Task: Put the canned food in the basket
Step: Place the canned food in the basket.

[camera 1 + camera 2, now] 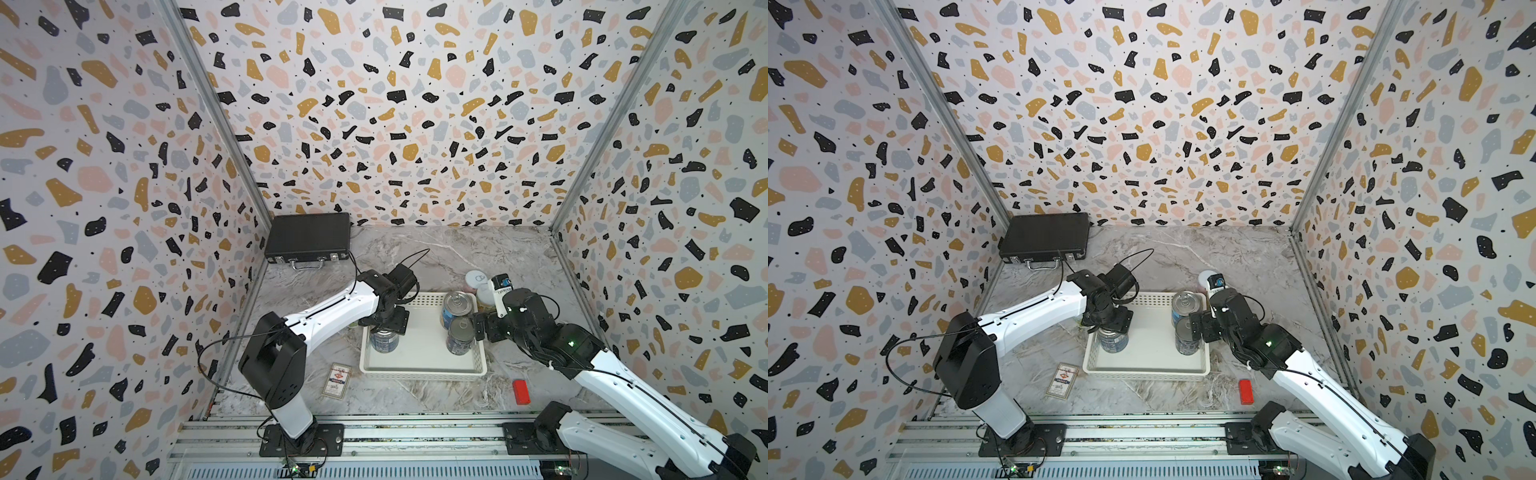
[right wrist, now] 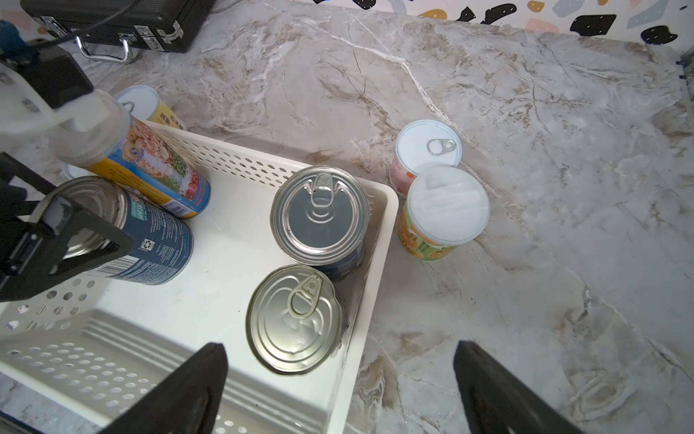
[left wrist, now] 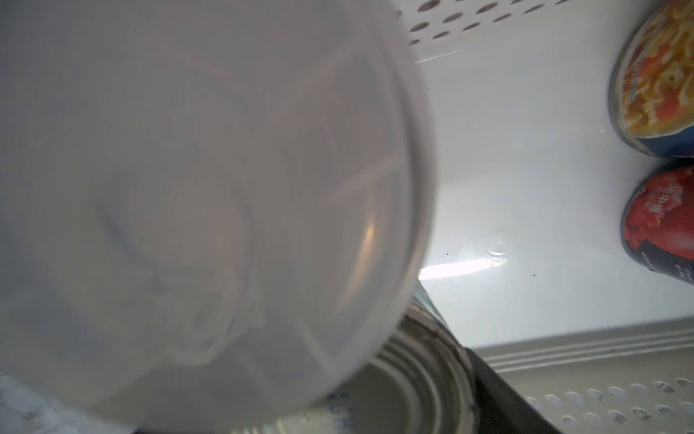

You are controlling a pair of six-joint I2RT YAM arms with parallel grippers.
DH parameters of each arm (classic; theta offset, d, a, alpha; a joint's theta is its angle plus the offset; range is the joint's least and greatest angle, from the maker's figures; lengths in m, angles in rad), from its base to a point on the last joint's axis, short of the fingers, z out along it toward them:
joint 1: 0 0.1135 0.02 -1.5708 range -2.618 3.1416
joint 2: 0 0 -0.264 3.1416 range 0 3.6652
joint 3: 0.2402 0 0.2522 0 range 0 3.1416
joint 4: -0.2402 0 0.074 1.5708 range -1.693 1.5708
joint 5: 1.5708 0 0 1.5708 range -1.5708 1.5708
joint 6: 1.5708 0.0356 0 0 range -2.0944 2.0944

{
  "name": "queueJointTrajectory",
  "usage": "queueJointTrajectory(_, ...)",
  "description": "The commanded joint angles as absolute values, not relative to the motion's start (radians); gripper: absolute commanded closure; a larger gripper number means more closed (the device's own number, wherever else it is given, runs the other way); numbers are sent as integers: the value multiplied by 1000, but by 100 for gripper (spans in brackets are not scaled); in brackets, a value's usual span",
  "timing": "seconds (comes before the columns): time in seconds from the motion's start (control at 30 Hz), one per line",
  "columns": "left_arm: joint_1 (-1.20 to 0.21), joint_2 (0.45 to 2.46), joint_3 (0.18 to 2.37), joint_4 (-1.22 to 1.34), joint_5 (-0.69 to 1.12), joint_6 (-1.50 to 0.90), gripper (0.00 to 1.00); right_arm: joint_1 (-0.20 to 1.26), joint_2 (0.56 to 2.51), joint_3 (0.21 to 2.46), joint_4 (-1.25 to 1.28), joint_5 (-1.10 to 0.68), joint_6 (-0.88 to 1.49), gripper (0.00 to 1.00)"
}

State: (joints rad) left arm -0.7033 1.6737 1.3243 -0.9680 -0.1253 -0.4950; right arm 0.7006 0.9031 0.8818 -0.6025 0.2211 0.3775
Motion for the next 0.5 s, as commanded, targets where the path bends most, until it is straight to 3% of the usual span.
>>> queueJointTrajectory(0.0,-678,1638,1308,-1055,-268,-509,33,704,903,887,-612,225,385,0)
queueJointTrajectory(0.13,-676,1627,1313,-1068,-303,-517,4,704,903,887,-612,224,385,0)
queueJointTrajectory(0.17,-676,1625,1316,-1067,-306,-515,0,703,902,887,-611,223,385,0)
queueJointTrajectory(0.47,-675,1603,1342,-1071,-309,-499,0,704,905,885,-609,225,385,0)
